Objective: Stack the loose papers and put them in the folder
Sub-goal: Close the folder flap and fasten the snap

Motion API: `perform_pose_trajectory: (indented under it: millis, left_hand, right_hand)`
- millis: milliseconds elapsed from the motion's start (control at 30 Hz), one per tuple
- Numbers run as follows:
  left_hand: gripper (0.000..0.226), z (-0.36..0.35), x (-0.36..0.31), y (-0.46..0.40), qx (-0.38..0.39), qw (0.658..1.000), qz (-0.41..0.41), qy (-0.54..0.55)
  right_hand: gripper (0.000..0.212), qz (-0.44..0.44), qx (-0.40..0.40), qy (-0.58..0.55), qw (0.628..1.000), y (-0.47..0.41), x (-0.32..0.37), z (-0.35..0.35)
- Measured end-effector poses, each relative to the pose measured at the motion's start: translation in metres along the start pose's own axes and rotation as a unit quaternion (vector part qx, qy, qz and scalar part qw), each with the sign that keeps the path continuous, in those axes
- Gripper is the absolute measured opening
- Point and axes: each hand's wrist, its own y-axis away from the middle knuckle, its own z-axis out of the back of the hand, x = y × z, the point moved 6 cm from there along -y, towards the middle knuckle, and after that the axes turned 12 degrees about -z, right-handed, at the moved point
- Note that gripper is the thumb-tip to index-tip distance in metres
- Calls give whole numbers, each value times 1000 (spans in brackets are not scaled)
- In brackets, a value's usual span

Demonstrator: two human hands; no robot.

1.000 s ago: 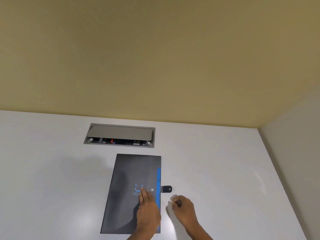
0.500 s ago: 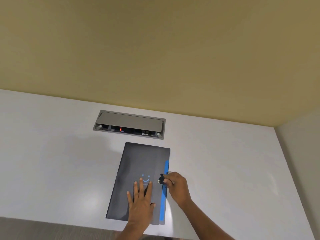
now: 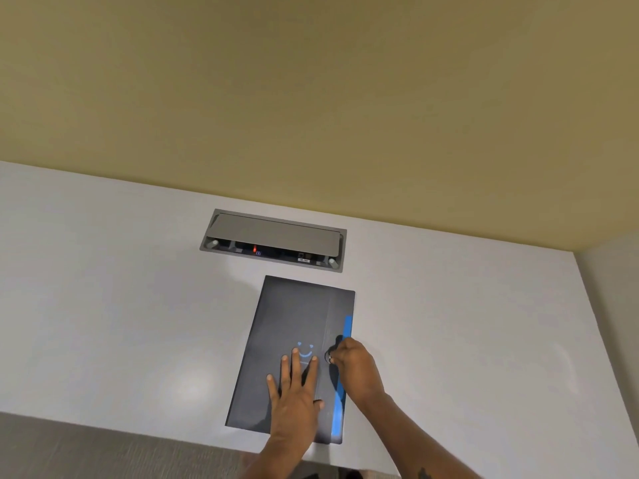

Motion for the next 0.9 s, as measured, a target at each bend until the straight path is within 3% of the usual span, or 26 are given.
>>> perform_pose_trajectory:
  millis: [400, 600, 700, 800, 900]
  left_hand:
    - [90, 3, -5, 1, 23, 999, 9, -28]
    - [93, 12, -5, 2, 27, 999, 16, -23]
    - [102, 38, 3, 7, -75, 993, 38, 86]
    - [99, 70, 35, 19, -223, 952, 81, 191]
    - [82, 81, 76, 30, -257, 935, 150, 191]
  right_hand:
    - [28, -7, -14, 88, 996, -8, 12, -9]
    - [26, -5, -13, 65, 998, -8, 11, -13]
    - [20, -28, -44, 0, 999, -4, 2, -7]
    - [32, -74, -117, -104, 985, 10, -16, 0]
    - [42, -186, -98, -202, 956, 23, -39, -9]
